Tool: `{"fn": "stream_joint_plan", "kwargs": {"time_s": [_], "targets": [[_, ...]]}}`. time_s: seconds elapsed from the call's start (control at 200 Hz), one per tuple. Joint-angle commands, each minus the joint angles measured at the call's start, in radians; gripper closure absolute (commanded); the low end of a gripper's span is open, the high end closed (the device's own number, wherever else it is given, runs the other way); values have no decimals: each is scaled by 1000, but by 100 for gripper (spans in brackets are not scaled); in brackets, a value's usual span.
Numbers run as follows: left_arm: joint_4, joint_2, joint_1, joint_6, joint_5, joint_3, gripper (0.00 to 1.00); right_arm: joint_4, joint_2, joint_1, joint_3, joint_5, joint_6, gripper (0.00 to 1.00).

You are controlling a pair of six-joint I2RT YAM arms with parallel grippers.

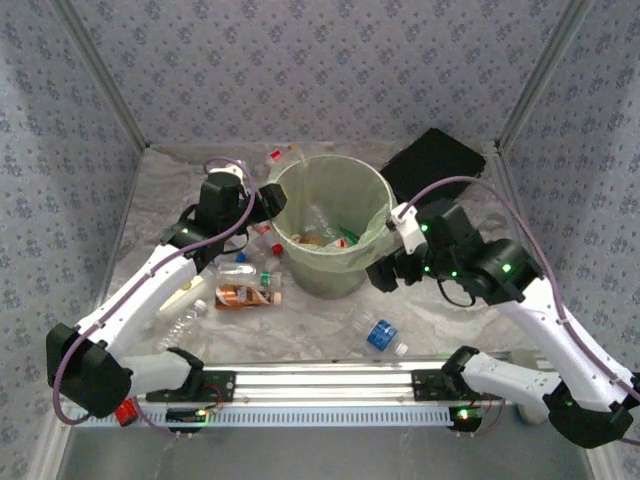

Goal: Put the plastic bottles in the bin

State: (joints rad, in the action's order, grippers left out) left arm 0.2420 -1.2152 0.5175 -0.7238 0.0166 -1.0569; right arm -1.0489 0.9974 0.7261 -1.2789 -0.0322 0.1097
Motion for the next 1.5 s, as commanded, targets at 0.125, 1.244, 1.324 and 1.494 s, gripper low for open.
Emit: {"fn": "stream_joint_plan", "kwargs": {"time_s": [0.125,1.244,1.324,1.494], "targets": [[79,7,-2,35,27,5,27,163,4,26,308,-147,165,0],[83,-29,-5,37,26,-34,27,516,108,76,809,-90,449,5],[82,-32,-5,38,26,-35,27,488,110,74,798,-28,477,14],[81,-33,-5,38,24,-34,27,452,103,28,775,21,532,25]]}}
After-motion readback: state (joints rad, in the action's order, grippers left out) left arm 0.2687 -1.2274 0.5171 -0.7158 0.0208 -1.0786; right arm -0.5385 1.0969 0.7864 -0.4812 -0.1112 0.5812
